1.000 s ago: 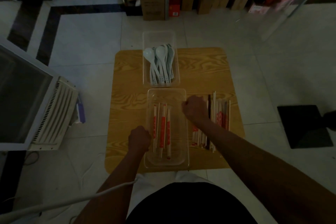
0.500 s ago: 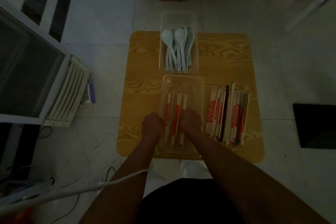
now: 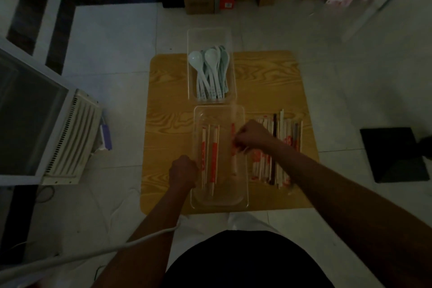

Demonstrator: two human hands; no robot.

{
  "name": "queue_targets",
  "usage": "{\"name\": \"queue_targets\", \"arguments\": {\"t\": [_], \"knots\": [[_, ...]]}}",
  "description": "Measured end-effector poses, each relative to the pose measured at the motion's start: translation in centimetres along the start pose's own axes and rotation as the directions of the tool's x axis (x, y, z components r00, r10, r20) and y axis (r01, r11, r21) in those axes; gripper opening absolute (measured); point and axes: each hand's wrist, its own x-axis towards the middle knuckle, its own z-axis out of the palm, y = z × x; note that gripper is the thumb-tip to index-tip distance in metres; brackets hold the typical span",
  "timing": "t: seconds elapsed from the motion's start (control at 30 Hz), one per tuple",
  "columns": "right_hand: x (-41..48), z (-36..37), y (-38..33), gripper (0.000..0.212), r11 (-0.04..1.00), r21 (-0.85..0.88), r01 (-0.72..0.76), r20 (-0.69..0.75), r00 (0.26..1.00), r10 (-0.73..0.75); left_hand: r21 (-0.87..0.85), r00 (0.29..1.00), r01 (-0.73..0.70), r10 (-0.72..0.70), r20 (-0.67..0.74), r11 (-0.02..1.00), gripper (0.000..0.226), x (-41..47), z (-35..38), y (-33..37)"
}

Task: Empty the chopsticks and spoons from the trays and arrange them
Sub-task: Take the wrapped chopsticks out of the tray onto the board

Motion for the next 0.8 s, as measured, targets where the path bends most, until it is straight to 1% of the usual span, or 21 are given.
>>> {"name": "queue_targets", "arguments": {"t": [0.07,0.13,0.17,0.23,0.33,0.5,0.6,0.63,0.8], "knots": [[-0.3,-3.6,1.8,0.019,0.996,0.093,-0.014,-0.101,0.995,0.023,-0.007,1.0,-0.002,0.002,0.006,1.0,0.026,0.1,0.0,0.1],[0.0,-5.9,4.3,0.019,0.993,0.095,-0.071,-0.209,0.974,0.09,0.011,1.0,-0.008,0.008,0.007,1.0,0.026,-0.1,0.0,0.2],[0.2,-6.5,5.8,0.019,0.989,0.086,-0.118,-0.241,0.961,0.136,0.021,1.0,-0.007,0.007,0.003,1.0,0.025,-0.1,0.1,0.3],[0.4,-6.3,8.0,0.017,0.976,0.09,-0.199,-0.253,0.943,0.216,0.025,1.0,0.0,0.0,-0.007,1.0,0.025,-0.1,0.3,0.2],[0.7,-4.4,9.5,0.018,0.968,0.022,-0.251,-0.267,0.931,0.248,0.005,1.0,0.013,-0.013,0.009,1.0,0.024,0.0,0.5,0.2],[1.5,-1.4,9.0,0.017,0.972,0.041,-0.233,-0.228,0.945,0.236,-0.002,1.0,0.026,-0.026,0.017,1.0,0.02,0.0,0.4,0.1],[1.9,-0.7,8.6,0.03,0.976,0.005,-0.219,-0.252,0.944,0.213,-0.004,1.0,0.026,-0.026,0.006,1.0,0.023,0.2,0.6,-0.1],[2.0,-0.5,8.6,0.031,0.976,0.008,-0.22,-0.268,0.94,0.214,-0.004,1.0,0.019,-0.019,0.006,1.0,0.025,0.3,0.6,-0.2],[2.2,-0.2,8.6,0.022,0.969,0.007,-0.248,-0.304,0.922,0.238,0.011,1.0,0.0,0.0,0.01,1.0,0.025,0.5,0.6,-0.4]]}}
